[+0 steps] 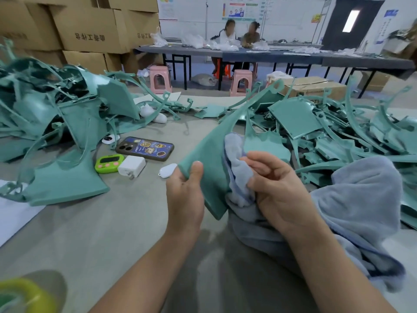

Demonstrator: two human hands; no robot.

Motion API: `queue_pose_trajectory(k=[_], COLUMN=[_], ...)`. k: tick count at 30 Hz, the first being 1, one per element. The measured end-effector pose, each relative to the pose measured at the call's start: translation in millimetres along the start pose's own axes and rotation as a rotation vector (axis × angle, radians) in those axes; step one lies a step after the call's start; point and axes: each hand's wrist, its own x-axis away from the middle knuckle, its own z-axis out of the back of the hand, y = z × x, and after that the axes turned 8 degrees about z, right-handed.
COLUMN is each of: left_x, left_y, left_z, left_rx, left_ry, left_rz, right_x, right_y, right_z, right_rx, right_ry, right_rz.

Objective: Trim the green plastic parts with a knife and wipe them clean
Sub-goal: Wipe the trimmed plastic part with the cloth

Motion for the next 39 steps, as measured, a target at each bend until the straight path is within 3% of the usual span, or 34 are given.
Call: queue_pose_trajectory(k=[2, 3, 6, 8, 13, 16, 19, 21, 23, 25, 27, 30, 36, 39], left_x=[3, 6, 11, 9, 6, 5, 1, -6, -16, -22, -21, -13, -4, -6], left_y=[-2, -4, -2, 1, 9, 14, 23, 32, 42, 45, 40, 30, 28, 28], left_z=[-3, -6, -11, -10, -4, -3, -4, 2, 13, 23, 25, 19, 19, 27], left_rx=[-0.031, -0.043, -0.016, 0.033, 0.097, 0.159, 0.268, 0.339, 0.383, 0.359, 0.261, 0.092, 0.124, 0.129], left_ry=[-0.065, -0.113, -0.159, -0.150, -0.091, -0.094, -0.099, -0.080, -0.036, -0.021, -0.019, -0.009, -0.227, -0.358], left_rz=[0.016, 0.012, 0.048, 0.093, 0.179, 0.270, 0.219, 0.170, 0.160, 0.157, 0.179, 0.213, 0.331, 0.457], right_x=[2, 4, 5, 6, 21, 20, 17, 14, 8, 2, 0, 6, 10, 7], right_y=[2, 7, 19, 21, 34, 30, 22, 20, 12, 0, -9, -7, 15, 18], right_z=[-6, -10, -18, -22, -43, -45, -41, -29, -11, 7, 17, 2, -25, -21], right_rx=[0.039, 0.171, 0.977, 1.254, 1.189, 1.094, 1.040, 1.287, 1.512, 1.476, 1.431, 1.385, 0.990, 0.838], right_ry=[-0.072, -0.074, 0.063, 0.081, -0.210, -0.244, -0.302, -0.167, 0.139, 0.462, 0.593, 0.449, -0.008, 0.093], right_rz=[-0.028, -0.015, 0.217, 0.315, 0.332, 0.237, 0.124, 0.154, 0.148, 0.110, 0.158, 0.354, 0.053, -0.040])
